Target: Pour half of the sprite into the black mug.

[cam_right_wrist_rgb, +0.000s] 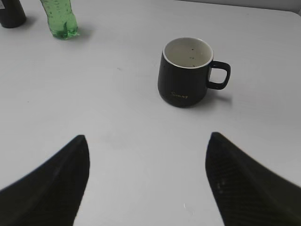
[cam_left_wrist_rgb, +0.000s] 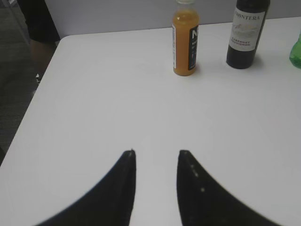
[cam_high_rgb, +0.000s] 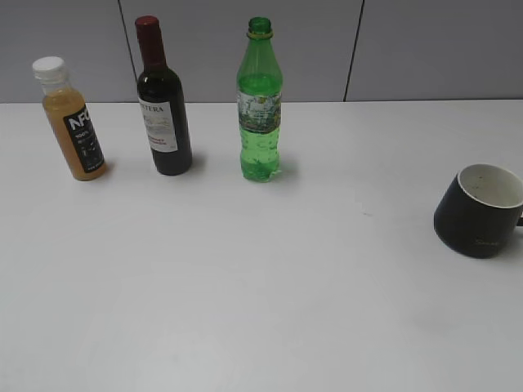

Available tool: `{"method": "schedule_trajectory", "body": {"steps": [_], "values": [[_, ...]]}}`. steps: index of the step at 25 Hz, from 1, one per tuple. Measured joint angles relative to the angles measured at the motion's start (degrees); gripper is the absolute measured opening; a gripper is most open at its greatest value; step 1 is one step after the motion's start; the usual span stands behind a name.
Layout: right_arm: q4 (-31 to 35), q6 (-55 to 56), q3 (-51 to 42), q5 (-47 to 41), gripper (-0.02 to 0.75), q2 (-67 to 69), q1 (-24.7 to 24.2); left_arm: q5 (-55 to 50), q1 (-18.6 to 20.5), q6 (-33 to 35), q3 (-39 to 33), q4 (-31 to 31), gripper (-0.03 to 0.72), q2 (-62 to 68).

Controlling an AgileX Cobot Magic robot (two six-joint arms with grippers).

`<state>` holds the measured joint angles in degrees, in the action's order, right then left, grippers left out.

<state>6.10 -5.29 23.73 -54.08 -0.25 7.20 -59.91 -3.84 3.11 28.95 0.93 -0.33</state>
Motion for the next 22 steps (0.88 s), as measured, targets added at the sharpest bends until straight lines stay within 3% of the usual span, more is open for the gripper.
{"method": "schedule_trajectory", "body": {"steps": [9,22], "values": [[-0.37,0.0,0.96,3.35,0.587,0.0,0.0,0.0,0.0,0.0,0.0,0.0,0.237,0.0],[-0.48,0.0,-0.65,19.12,0.587,7.55,0.0,0.0,0.0,0.0,0.0,0.0,0.237,0.0]]}}
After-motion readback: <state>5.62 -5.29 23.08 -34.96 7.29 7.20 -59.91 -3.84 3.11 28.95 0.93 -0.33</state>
